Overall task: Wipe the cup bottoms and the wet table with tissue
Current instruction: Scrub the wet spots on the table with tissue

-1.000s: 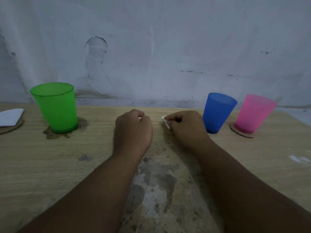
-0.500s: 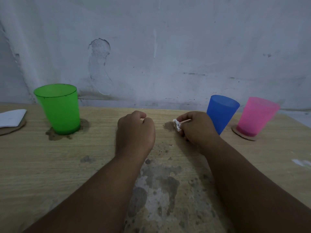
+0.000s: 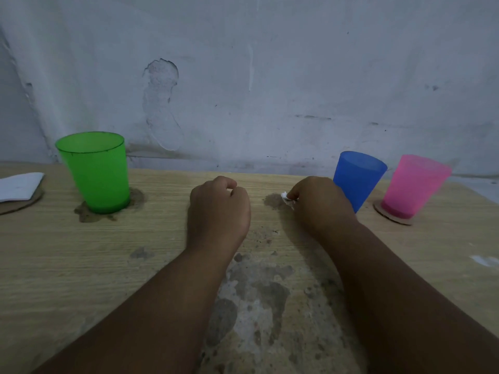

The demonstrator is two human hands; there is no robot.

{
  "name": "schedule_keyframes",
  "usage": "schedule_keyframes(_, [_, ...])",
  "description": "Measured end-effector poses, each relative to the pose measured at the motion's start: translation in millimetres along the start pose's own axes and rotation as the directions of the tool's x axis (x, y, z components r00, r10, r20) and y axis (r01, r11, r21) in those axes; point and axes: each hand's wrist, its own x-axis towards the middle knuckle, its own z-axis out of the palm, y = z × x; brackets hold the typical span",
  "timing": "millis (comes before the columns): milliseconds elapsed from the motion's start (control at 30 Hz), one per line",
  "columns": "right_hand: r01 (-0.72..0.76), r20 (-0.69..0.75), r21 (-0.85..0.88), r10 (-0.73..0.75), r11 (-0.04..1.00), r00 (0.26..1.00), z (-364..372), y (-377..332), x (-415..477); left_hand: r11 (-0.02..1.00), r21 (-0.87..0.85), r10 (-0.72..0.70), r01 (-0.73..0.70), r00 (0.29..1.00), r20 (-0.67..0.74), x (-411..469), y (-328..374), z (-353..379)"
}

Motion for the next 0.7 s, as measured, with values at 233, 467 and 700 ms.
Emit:
schedule_keyframes(233, [0.102, 0.15, -0.065, -0.091, 0.993, 0.984, -6.5, -2.6, -0.5, 1.0, 0.004, -0.002, 0.002, 1.0, 0.009, -0.6, 0.3, -0.3])
schedule_keyframes(467, [0.012, 0.111, -0.108, 0.0, 0.994, 0.994, -1.1, -8.0, 4.1, 1.0, -0.005, -0.006, 0.006, 1.0, 0.009, -1.1, 1.4, -0.2])
schedule_keyframes(700, [0.054, 0.028, -0.003, -0.054, 0.999, 0.998, 0.0, -8.4, -18.1, 1.0, 0.01, 0.002, -0.002, 1.0, 0.012, 0.3, -0.9, 1.5])
